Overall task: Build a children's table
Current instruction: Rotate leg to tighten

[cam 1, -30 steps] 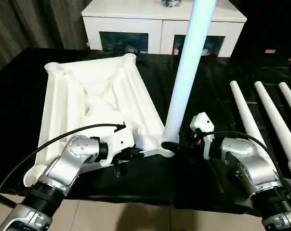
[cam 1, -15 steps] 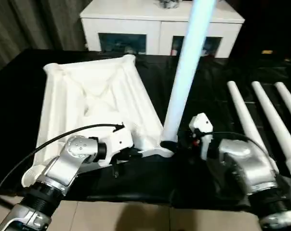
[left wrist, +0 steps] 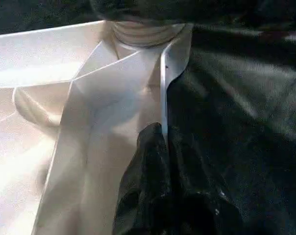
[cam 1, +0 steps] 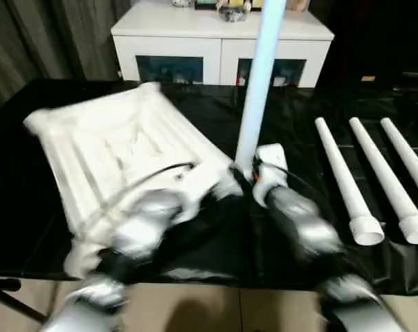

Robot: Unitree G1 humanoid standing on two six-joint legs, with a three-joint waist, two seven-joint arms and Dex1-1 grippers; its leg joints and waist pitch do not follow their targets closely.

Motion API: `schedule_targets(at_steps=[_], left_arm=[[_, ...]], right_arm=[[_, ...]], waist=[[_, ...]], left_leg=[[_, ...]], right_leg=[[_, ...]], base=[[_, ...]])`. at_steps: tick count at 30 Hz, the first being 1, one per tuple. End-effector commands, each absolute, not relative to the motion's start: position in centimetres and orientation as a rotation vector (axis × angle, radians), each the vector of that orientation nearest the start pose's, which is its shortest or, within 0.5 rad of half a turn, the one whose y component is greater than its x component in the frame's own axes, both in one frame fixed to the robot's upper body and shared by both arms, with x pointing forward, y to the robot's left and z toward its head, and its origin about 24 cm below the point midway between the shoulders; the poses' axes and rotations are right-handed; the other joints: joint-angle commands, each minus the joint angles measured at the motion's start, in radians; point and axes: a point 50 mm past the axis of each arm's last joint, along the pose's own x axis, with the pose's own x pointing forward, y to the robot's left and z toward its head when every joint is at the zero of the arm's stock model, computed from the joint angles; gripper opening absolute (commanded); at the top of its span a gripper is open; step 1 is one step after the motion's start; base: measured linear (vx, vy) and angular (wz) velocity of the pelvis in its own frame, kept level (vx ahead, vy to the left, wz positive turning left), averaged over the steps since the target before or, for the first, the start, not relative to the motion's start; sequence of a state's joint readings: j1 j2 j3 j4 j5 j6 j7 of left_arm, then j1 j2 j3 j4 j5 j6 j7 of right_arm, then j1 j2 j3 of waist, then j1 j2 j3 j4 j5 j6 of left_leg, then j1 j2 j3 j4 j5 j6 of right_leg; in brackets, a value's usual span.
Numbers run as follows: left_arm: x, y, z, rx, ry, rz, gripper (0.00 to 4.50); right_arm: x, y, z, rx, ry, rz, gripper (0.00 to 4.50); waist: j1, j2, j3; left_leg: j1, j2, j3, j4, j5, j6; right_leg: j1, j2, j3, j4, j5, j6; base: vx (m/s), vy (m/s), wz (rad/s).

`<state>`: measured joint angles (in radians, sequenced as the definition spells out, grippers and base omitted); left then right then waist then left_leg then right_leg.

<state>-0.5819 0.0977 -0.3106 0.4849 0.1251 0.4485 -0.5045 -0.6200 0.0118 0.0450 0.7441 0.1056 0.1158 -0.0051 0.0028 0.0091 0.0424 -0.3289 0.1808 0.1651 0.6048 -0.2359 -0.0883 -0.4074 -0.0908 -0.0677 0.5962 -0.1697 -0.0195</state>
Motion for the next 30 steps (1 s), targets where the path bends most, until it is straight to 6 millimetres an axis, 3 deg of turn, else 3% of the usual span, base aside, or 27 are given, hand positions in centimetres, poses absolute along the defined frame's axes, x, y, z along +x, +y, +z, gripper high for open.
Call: schedule_targets(at_steps=[1,2,4,6,8,11,14,19,20,21,23,25,30], left_arm=[[33.0,6.7,3.8,0.404,0.481,-0.713,0.0],[33.0,6.7,3.8,0.403,0.479,-0.715,0.0],[33.0,6.7,3.9,0.419,0.467,-0.719,0.0],[33.0,7.1,3.9,0.431,0.467,-0.713,0.0],[32.9,7.6,3.9,0.45,0.467,-0.724,0.0],[32.8,8.1,3.9,0.467,0.464,-0.739,0.0],[32.3,8.9,3.7,0.495,0.457,-0.792,0.0],[31.6,9.7,3.6,0.495,0.458,-0.864,0.0],[31.2,9.9,3.6,0.5,0.442,-0.916,0.0],[31.1,10.0,3.6,0.498,0.444,-0.923,0.0],[29.9,10.4,3.7,0.479,0.418,-1.061,0.0],[29.4,10.7,3.7,0.47,0.418,-1.111,0.0],[28.4,11.0,3.8,0.461,0.423,-1.228,0.0]], right_arm=[[34.1,-9.6,0.5,-0.024,0.428,0.096,2.51],[34.2,-9.4,0.6,-0.021,0.425,0.096,2.51],[34.5,-8.7,1.1,0.005,0.398,0.128,2.51],[34.8,-8.4,1.5,0.029,0.373,0.146,2.51],[35.1,-8.2,2.1,0.059,0.336,0.168,3.07],[35.4,-8.2,2.8,0.093,0.299,0.2,3.31],[35.8,-8.5,3.8,0.121,0.26,0.253,3.65],[35.9,-9.3,4.6,0.079,0.225,0.364,3.65],[35.7,-9.8,4.8,0.058,0.217,0.419,3.65],[35.6,-9.9,4.8,0.053,0.216,0.435,3.65],[34.4,-11.4,5.4,-0.003,0.192,0.645,3.65],[33.7,-11.9,5.7,-0.022,0.187,0.736,3.65],[31.5,-14.0,6.2,-0.043,0.205,0.962,3.65]], waist=[[-0.002,-0.006,-0.052],[0.0,-0.001,-0.052],[-0.002,-0.008,-0.054],[-0.002,-0.003,-0.054],[-0.002,-0.005,-0.055],[-0.003,-0.005,-0.057],[-0.001,-0.002,-0.065],[0.004,0.002,-0.067],[0.007,0.008,-0.066],[0.006,0.006,-0.065],[0.014,0.003,-0.064],[0.017,0.003,-0.063],[0.037,0.002,-0.056]], left_leg=[[-0.014,0.024,-0.012,-0.085,-0.263,0.018],[-0.018,0.025,-0.012,-0.087,-0.25,0.023],[-0.024,0.026,-0.01,-0.087,-0.241,0.032],[-0.022,0.027,-0.008,-0.086,-0.229,0.041],[-0.022,0.028,-0.007,-0.085,-0.222,0.052],[-0.024,0.029,-0.006,-0.084,-0.201,0.063],[-0.032,0.029,-0.005,-0.076,-0.102,0.093],[-0.029,0.034,0.001,-0.07,-0.044,0.128],[-0.024,0.036,0.002,-0.07,-0.045,0.129],[-0.025,0.036,0.002,-0.071,-0.049,0.132],[-0.025,0.038,0.002,-0.071,-0.063,0.143],[-0.022,0.041,0.005,-0.07,-0.067,0.151],[-0.015,0.045,0.009,-0.076,-0.123,0.121]], right_leg=[[0.037,-0.042,0.031,-0.093,-0.441,-0.11],[0.04,-0.044,0.032,-0.089,-0.401,-0.124],[0.044,-0.045,0.033,-0.084,-0.361,-0.138],[0.043,-0.047,0.035,-0.081,-0.323,-0.159],[0.045,-0.047,0.036,-0.078,-0.306,-0.175],[0.048,-0.049,0.036,-0.075,-0.281,-0.187],[0.054,-0.049,0.036,-0.059,-0.162,-0.223],[0.054,-0.045,0.035,-0.044,-0.053,-0.278],[0.051,-0.046,0.035,-0.044,-0.045,-0.282],[0.051,-0.044,0.035,-0.045,-0.044,-0.282],[0.057,-0.044,0.035,-0.046,-0.042,-0.278],[0.051,-0.044,0.038,-0.044,-0.038,-0.279],[0.047,-0.047,0.042,-0.056,-0.143,-0.259]], base=[[0.0,0.0,0.0],[0.0,0.0,0.0],[0.0,0.0,0.0],[0.0,0.0,0.0],[0.0,0.0,0.0],[0.0,0.0,0.0],[0.0,0.0,0.0],[0.0,0.0,0.0],[0.0,0.0,0.0],[0.0,0.0,0.0],[0.0,0.0,0.0],[0.0,0.0,0.0],[0.0,0.0,0.0]])
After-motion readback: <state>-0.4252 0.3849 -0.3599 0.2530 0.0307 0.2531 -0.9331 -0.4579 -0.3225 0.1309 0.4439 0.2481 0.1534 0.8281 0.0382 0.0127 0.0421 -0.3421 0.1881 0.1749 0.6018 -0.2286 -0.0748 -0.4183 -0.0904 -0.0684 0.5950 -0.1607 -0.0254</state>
